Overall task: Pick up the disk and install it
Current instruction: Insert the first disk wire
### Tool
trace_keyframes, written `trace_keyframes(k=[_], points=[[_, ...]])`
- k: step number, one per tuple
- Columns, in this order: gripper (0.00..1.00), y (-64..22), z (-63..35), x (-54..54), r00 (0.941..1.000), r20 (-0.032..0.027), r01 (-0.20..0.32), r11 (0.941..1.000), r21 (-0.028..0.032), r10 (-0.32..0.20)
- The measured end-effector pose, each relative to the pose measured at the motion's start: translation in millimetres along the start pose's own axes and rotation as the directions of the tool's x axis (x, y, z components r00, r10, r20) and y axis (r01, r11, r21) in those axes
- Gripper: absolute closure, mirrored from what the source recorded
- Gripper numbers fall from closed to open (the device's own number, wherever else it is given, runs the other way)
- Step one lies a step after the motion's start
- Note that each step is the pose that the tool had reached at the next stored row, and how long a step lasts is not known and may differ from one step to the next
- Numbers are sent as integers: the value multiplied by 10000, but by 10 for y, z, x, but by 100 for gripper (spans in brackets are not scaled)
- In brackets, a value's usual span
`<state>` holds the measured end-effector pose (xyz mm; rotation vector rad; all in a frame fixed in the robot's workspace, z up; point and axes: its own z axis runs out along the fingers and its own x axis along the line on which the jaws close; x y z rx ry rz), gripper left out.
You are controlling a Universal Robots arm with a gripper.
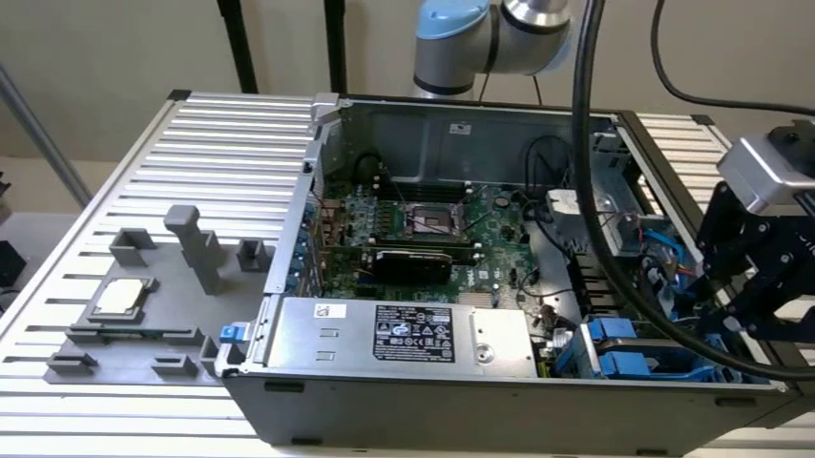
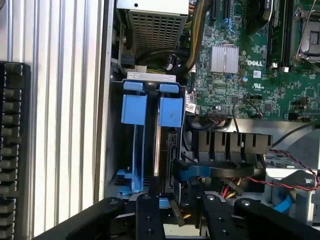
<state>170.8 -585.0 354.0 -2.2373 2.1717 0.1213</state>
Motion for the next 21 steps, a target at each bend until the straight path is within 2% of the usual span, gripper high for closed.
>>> trace_keyframes(k=[10, 11, 21], points=[[0, -47, 42, 5, 9996, -10, 270, 9996, -20, -270], [100, -49, 42, 5, 9996, -10, 296, 9996, -22, -296], [100, -53, 42, 5, 9988, -17, 485, 9988, -35, -485]])
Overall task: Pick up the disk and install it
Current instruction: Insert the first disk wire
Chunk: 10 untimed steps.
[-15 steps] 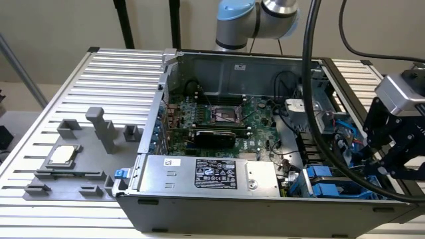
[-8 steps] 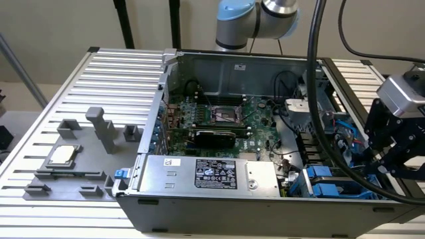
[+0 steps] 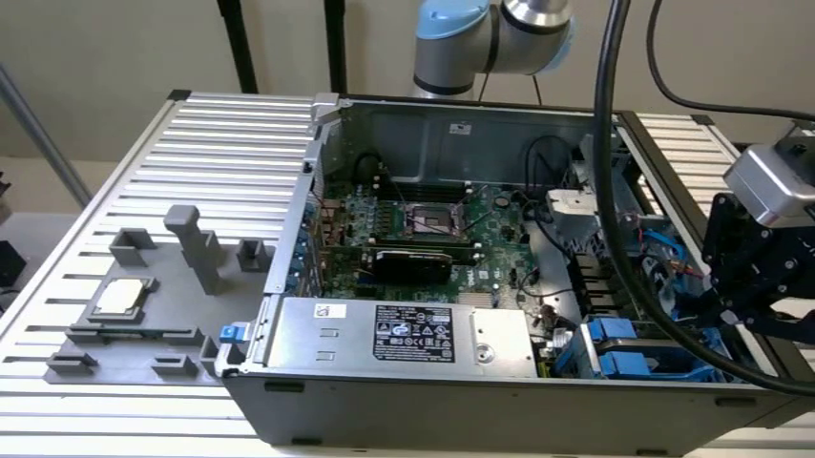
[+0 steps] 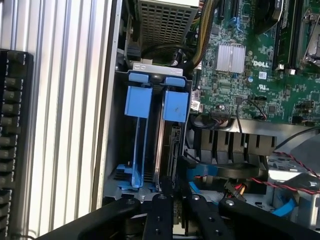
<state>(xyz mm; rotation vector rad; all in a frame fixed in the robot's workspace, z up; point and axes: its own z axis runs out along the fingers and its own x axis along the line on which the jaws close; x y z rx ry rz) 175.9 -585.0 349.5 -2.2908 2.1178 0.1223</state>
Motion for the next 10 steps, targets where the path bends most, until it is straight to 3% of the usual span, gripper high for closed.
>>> trace_keyframes(k=[5, 10], points=[[100, 10, 0, -2, 10000, -1, 36, 10000, -3, -36], [100, 106, 4, -9, 10000, -2, 38, 10000, -3, -38]])
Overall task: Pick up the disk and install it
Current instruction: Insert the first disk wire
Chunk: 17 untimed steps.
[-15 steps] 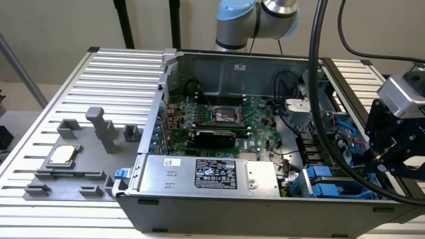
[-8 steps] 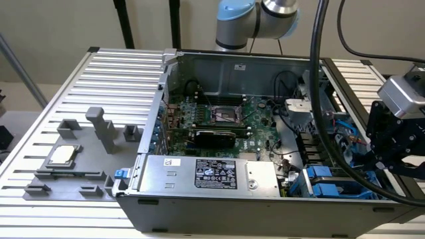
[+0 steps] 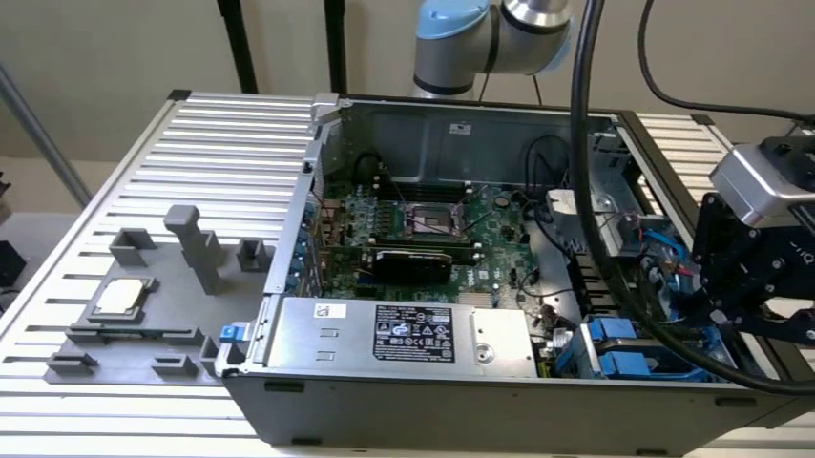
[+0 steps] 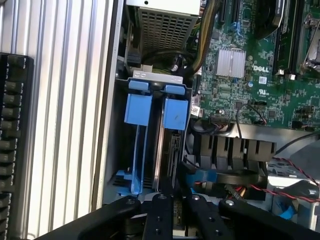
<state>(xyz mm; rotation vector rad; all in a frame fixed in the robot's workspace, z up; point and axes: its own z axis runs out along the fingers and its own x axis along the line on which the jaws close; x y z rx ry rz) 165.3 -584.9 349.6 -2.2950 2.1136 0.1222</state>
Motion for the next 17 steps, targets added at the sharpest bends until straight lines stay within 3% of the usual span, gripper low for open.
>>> trace_keyframes(k=[6, 11, 17], points=[[100, 154, 8, -15, 10000, -13, -6, 10000, 0, 6], [100, 169, 26, -17, 9997, -176, -142, 9999, -5, 142], [100, 167, 55, -36, 9989, -204, -419, 9991, 13, 419]])
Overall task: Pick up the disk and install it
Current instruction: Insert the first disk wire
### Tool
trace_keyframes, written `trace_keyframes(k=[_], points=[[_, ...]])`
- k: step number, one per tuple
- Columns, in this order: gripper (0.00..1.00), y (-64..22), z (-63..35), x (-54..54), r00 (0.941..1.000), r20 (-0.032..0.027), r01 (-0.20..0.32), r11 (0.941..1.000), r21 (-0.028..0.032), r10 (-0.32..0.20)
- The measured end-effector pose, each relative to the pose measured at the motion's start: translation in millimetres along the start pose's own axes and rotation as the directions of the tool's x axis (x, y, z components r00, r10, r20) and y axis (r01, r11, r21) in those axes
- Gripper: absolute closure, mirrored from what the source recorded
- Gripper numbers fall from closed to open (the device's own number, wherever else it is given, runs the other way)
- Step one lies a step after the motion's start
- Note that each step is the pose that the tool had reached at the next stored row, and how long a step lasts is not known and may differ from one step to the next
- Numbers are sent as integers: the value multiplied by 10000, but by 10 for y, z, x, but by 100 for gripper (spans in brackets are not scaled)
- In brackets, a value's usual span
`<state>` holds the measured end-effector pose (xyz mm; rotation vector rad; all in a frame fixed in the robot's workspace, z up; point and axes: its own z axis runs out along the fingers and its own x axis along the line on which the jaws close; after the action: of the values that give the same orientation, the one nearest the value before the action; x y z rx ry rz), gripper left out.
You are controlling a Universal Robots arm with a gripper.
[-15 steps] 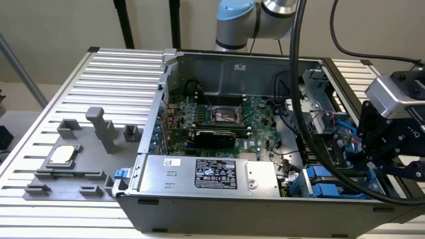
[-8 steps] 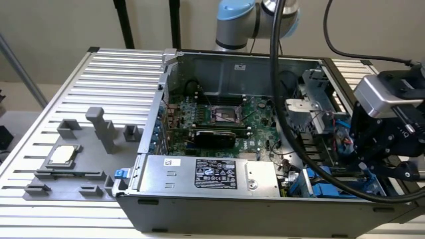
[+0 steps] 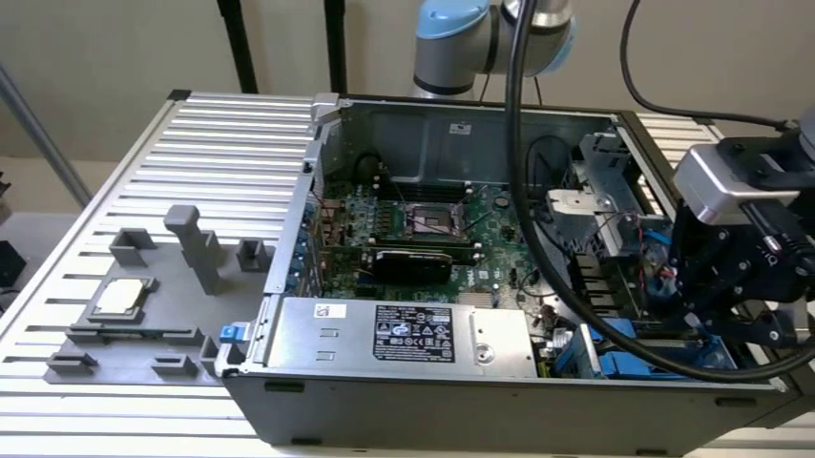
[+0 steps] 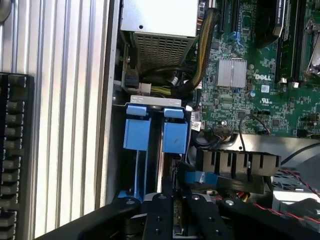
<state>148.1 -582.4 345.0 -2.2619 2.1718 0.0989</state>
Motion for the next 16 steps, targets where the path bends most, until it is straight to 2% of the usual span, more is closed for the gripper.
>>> trace_keyframes(k=[4, 16], points=[[100, -2, 28, -39, 10000, -5, -98, 10000, 4, 98], [100, -11, 30, -58, 9966, -88, -820, 9966, 33, 821]])
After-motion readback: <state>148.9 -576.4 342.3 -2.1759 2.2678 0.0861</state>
